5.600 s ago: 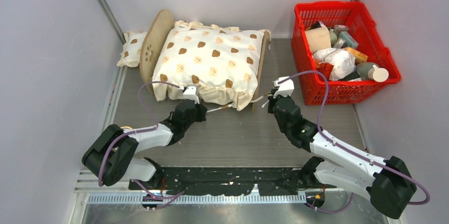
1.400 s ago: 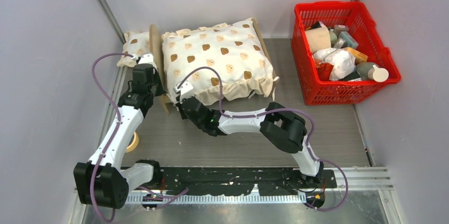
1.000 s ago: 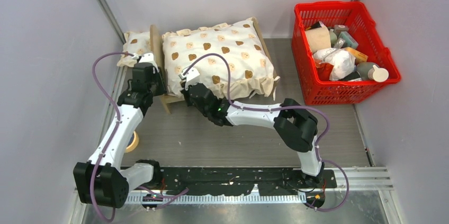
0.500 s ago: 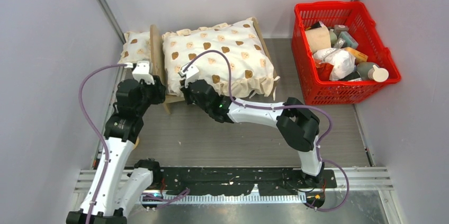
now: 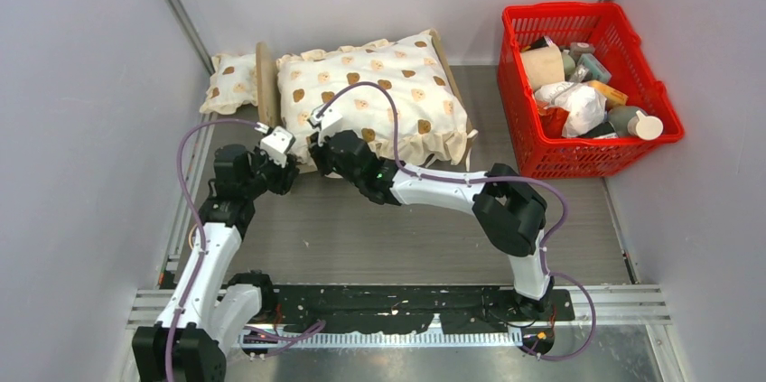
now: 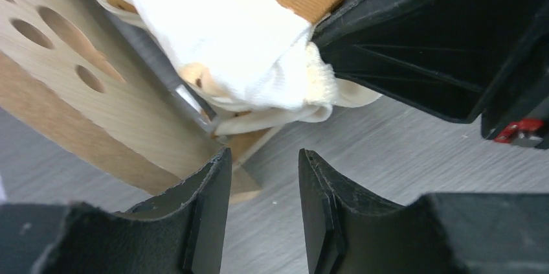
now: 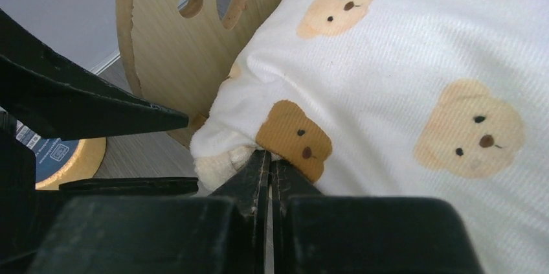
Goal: Set up the pet bed
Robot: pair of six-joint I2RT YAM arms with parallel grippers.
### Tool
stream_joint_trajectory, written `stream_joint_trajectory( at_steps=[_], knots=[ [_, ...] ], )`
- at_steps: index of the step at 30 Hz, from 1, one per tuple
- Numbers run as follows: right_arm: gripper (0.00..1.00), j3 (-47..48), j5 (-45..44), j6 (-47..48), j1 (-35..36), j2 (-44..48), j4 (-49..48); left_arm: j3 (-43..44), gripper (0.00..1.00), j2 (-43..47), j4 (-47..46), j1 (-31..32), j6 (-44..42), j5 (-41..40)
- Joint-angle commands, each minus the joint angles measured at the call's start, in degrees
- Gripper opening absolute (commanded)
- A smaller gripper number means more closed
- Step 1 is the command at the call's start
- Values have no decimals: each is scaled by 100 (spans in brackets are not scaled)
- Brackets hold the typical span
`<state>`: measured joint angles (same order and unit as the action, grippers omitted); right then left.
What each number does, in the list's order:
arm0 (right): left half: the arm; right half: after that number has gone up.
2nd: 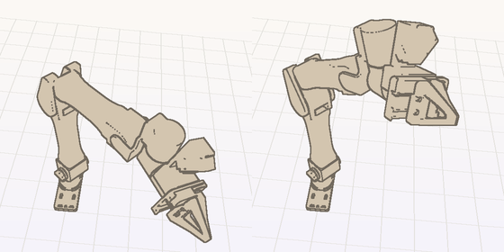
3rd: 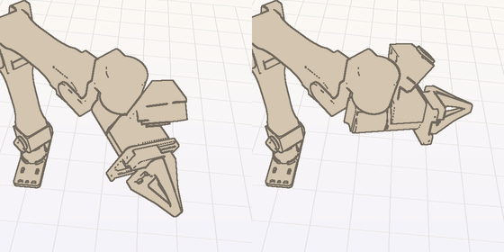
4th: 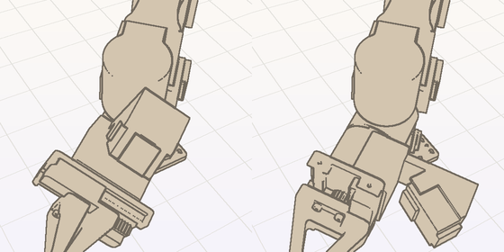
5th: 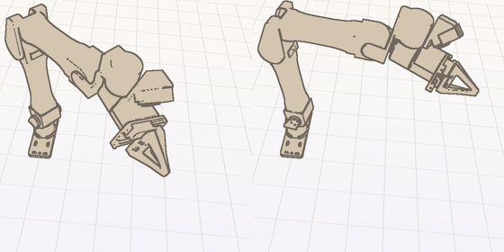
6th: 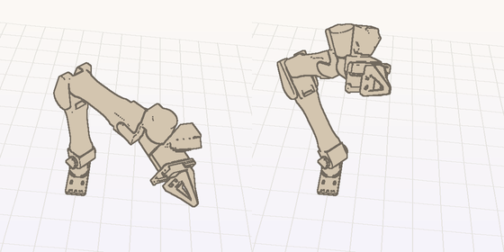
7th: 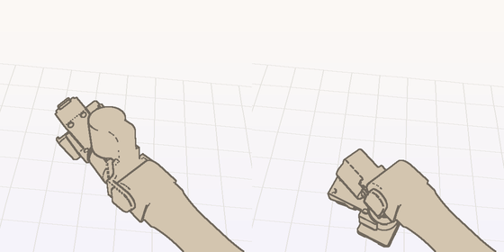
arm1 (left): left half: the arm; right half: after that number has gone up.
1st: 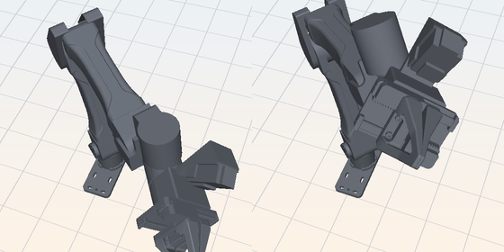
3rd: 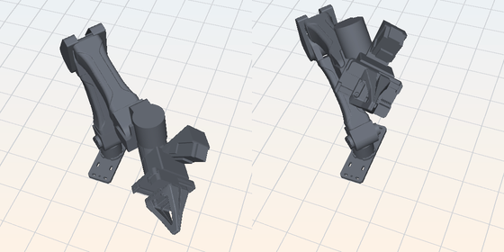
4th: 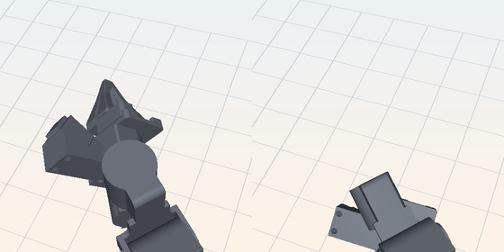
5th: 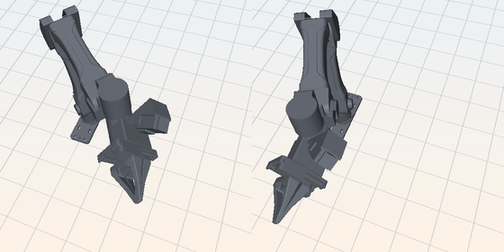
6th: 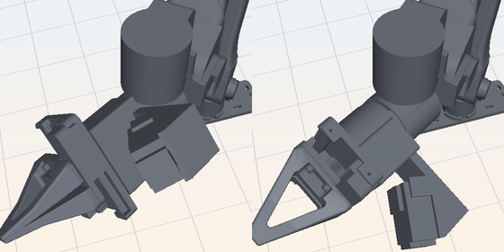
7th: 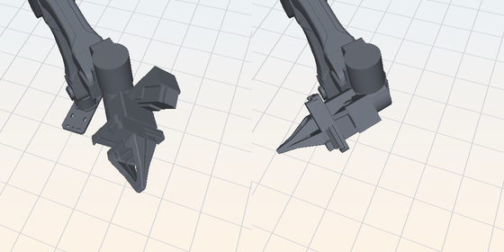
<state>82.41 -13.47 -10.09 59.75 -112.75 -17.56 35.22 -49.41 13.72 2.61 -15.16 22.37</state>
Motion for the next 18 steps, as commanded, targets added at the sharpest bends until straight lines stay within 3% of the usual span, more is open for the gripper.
stream_joint_trajectory(
  at_steps=[1,11,18],
  knots=[
    [5,61,232,-133,-66,295,-424,217,45,80,-513,-156,-996,555],
    [5,-231,489,-292,-262,423,-659,377,40,-319,-37,-156,-2294,714],
    [5,-329,551,-321,-341,499,-763,381,40,-546,-252,-156,-2449,816]
  ],
)
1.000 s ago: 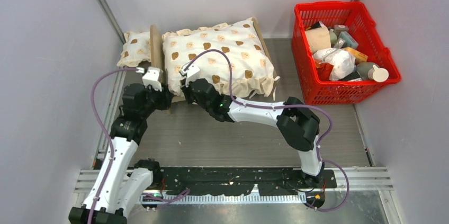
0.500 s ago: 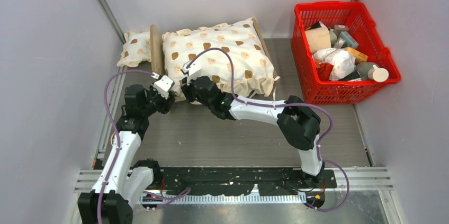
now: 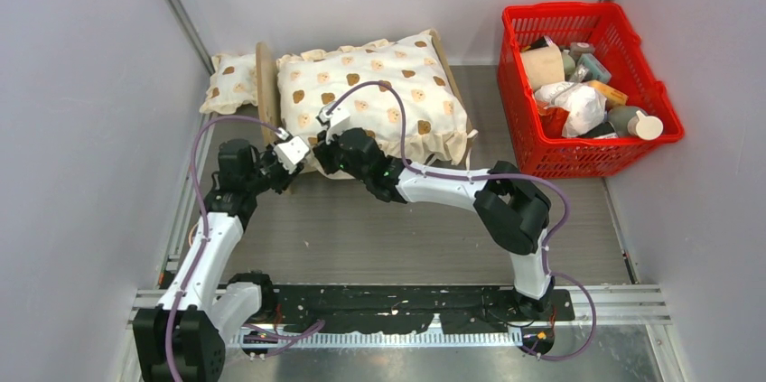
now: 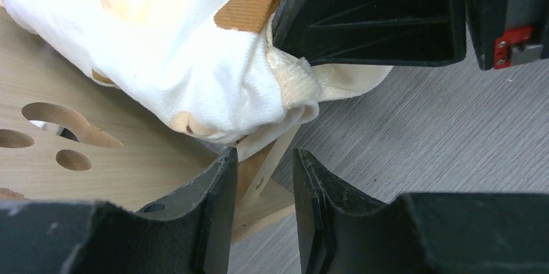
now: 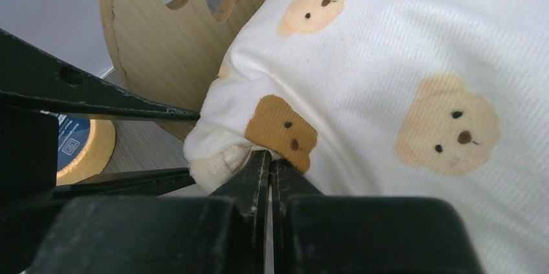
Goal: Set up the pet bed
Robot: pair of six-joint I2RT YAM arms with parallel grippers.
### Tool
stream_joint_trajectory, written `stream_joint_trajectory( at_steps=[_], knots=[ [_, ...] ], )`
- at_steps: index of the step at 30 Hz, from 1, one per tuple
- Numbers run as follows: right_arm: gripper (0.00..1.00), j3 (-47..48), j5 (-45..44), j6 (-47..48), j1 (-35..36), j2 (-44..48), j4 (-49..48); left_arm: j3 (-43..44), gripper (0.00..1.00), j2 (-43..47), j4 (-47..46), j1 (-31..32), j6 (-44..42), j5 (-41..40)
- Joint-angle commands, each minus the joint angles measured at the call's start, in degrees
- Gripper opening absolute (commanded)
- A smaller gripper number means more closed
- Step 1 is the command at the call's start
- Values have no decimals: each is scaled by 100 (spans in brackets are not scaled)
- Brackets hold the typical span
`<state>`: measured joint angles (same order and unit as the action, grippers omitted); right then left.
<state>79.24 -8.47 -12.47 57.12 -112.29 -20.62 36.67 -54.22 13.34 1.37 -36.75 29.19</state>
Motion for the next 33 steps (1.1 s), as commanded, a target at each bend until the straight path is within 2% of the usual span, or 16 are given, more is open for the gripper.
stream_joint_trajectory(
  at_steps=[1,4,14,16,18,19,20,26,30,33],
  knots=[
    [5,-9,63,-96,-83,456,-463,199,40,-66,-304,-31,-295,200],
    [5,25,80,-104,-95,437,-469,79,41,-94,-639,-31,-266,174],
    [5,13,131,-192,-105,426,-538,205,32,-439,-676,-31,-433,-40],
    [5,1,152,-204,-109,427,-559,228,24,-476,-703,-31,-467,-108],
    [5,-4,156,-211,-115,427,-571,233,13,-472,-754,-31,-521,-214],
    [5,-12,161,-216,-114,427,-580,215,3,-446,-807,-33,-525,-257],
    [5,-22,165,-219,-114,427,-586,204,0,-408,-858,-31,-519,-290],
    [5,-101,153,-288,-146,436,-644,87,0,52,-984,-18,-67,-322],
    [5,-85,156,-316,-155,423,-637,178,0,489,-323,68,234,-266],
    [5,-67,157,-313,-157,411,-617,440,0,673,467,127,805,-234]
  ],
)
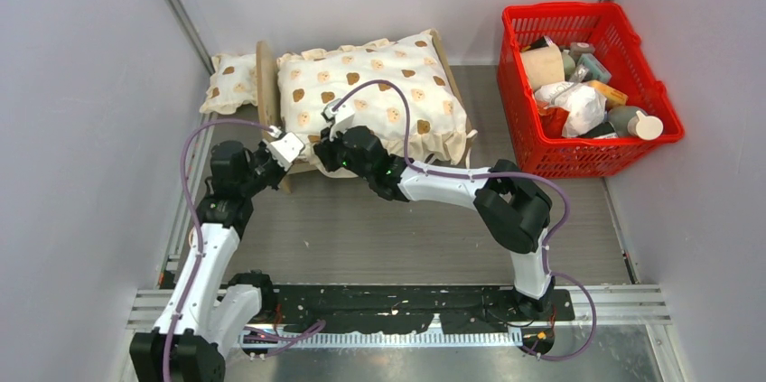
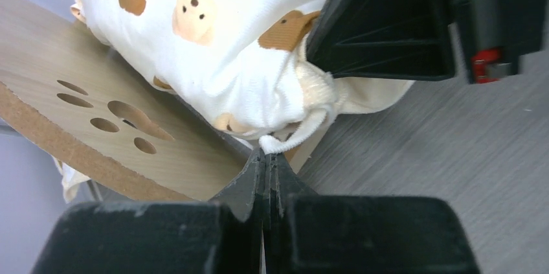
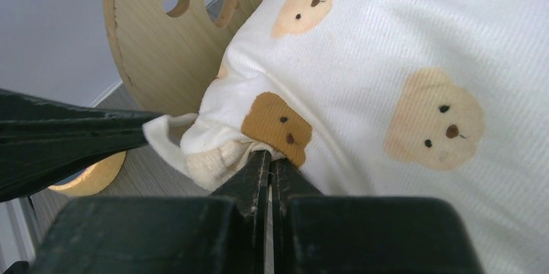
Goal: Set up the pet bed
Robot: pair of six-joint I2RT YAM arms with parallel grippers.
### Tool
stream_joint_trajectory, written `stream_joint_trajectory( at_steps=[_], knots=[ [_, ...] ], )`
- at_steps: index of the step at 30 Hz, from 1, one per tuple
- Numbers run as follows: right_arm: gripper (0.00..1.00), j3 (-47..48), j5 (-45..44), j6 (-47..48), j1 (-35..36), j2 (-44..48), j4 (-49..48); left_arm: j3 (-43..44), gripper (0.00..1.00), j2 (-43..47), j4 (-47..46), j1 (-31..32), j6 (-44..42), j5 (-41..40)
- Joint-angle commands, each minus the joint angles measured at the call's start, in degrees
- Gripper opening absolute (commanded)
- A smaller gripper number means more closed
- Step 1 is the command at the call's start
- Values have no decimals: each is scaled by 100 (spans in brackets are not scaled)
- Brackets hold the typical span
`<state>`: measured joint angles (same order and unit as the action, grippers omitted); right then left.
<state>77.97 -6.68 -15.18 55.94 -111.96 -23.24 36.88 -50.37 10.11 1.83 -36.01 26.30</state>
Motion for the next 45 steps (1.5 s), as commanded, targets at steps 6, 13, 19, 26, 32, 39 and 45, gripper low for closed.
stream_joint_trajectory(
  at_steps=[6,13,19,26,32,39,45],
  knots=[
    [5,90,-21,-63,-69,326,-319,1304,0,260,1772,81,2879,588],
    [5,5,26,-121,-81,331,-327,2222,0,-458,3218,86,4046,1612],
    [5,-9,54,-97,-86,318,-305,1789,0,-404,3178,66,4838,1053],
    [5,34,80,-69,-84,337,-239,587,36,749,1669,144,3903,-540],
    [5,114,109,-82,-84,326,-216,-269,48,1145,589,210,2739,-216],
    [5,155,187,-108,-84,287,-253,-56,52,470,254,305,1919,-722],
    [5,157,185,-104,-84,276,-287,124,53,-85,406,367,1617,-433]
  ],
)
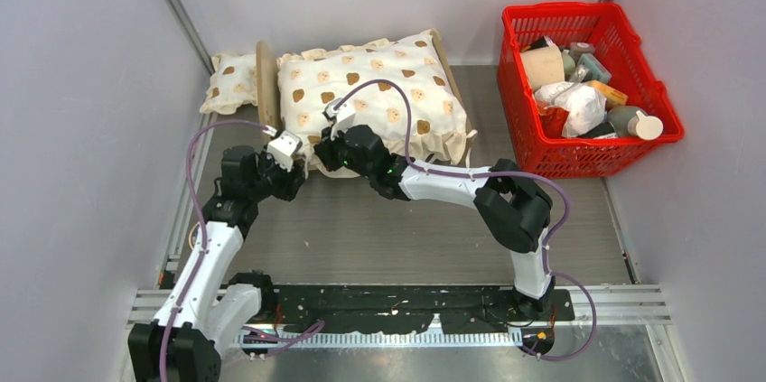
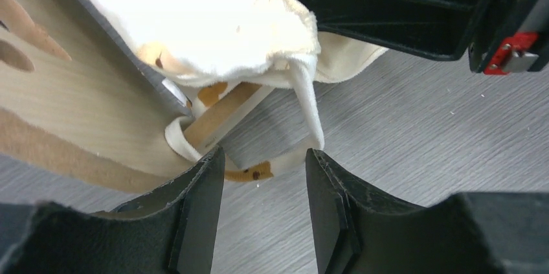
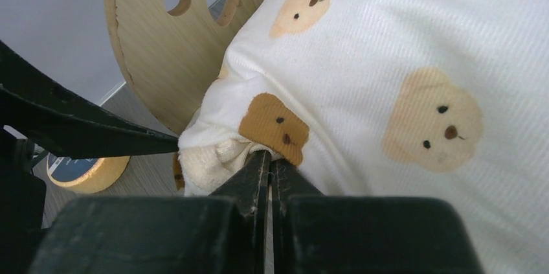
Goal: Set up the pet bed
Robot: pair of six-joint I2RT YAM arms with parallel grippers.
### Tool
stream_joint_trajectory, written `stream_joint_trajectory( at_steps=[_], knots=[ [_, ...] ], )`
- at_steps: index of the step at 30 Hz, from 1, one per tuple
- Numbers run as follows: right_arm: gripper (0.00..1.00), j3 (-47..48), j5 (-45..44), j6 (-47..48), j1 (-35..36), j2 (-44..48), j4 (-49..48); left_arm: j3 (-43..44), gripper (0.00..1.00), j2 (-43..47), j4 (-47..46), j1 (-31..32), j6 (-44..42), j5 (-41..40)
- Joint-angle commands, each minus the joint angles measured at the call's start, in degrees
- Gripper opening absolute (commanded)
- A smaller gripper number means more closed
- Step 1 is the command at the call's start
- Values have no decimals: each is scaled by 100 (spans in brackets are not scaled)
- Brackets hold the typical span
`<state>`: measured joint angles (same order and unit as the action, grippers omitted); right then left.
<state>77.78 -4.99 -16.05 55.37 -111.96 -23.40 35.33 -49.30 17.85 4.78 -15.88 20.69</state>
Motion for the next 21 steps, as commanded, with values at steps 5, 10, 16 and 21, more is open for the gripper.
stream_joint_trajectory(
  at_steps=[5,10,16,21],
  knots=[
    [5,167,15,-41,-35,250,-325,228,51,-627,-462,225,-381,87],
    [5,173,22,-52,-41,246,-323,138,50,-646,-363,447,-546,-152],
    [5,159,15,-95,-44,260,-346,259,41,-854,-146,472,-762,-371],
    [5,158,9,-106,-44,271,-358,833,0,-589,472,490,-319,-541]
  ],
)
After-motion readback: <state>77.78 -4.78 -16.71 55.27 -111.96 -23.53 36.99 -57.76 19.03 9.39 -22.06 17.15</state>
